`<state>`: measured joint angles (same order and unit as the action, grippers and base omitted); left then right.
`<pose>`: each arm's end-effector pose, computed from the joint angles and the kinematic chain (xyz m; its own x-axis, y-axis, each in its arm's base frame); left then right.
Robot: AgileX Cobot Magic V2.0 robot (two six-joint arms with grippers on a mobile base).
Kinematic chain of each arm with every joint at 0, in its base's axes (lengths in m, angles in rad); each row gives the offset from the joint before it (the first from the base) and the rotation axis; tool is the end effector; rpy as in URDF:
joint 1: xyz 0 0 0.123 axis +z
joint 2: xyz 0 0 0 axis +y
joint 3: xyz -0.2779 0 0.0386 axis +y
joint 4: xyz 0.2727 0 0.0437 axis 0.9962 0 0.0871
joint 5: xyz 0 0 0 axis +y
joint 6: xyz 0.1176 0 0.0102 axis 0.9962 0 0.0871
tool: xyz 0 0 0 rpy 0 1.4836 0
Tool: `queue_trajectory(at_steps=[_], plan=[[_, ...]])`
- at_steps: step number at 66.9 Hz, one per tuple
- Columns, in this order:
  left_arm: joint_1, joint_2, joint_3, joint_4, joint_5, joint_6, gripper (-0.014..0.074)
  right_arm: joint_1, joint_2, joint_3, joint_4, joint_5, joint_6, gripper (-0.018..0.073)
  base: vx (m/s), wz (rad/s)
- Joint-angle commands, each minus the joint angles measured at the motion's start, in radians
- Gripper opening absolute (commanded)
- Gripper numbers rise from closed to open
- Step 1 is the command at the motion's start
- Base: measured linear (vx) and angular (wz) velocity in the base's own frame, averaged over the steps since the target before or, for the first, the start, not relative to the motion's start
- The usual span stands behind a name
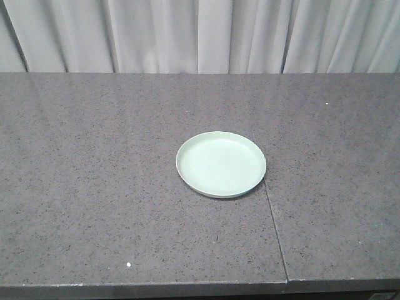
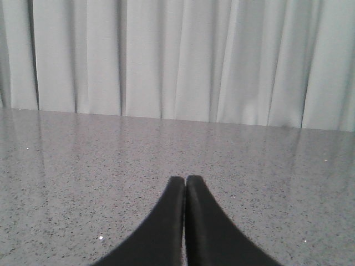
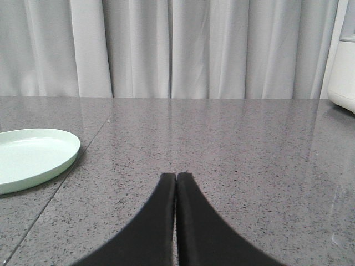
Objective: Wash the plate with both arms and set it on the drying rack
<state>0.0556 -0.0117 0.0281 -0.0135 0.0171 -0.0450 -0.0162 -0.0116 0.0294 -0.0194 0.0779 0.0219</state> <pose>0.1128 0.0062 0.2038 0.0567 -0.0554 -0.9969 -0.0521 0.9969 -0.0584 0.1131 -0.0020 0.1961 -0.0084 0.0027 -1.0000 0.0177 0.9998 0.0025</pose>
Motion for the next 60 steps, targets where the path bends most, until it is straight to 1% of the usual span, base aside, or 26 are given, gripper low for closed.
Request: queue_trajectory(at_steps=[1,40,50,53,60], plan=[[-0.003,-0.014,-0.027,-0.001,-0.075,0.001,-0.0006,0.003,-0.004,0.002,-0.011,-0.078,-0.001,-0.0004,0.00,0.00],[-0.003,-0.014,-0.027,-0.001,-0.075,0.001,-0.0006,0.003,-0.004,0.002,-0.009,-0.078,0.001,-0.0004,0.00,0.00],[-0.003,-0.014,-0.027,-0.001,-0.075,0.001,-0.0006,0.003,-0.004,-0.011,0.041,-0.161,0.008,-0.0004,0.00,0.00],[-0.003,-0.014,-0.027,-0.001,-0.075,0.001,-0.0006,0.003,-0.004,-0.031,0.042,-0.149,0.008,-0.0003,0.00,0.00],[-0.003,-0.014,-0.027,-0.001,-0.075,0.001,-0.0006,0.003,0.019,-0.134,0.019,-0.058,-0.008,-0.0001,0.00,0.00]])
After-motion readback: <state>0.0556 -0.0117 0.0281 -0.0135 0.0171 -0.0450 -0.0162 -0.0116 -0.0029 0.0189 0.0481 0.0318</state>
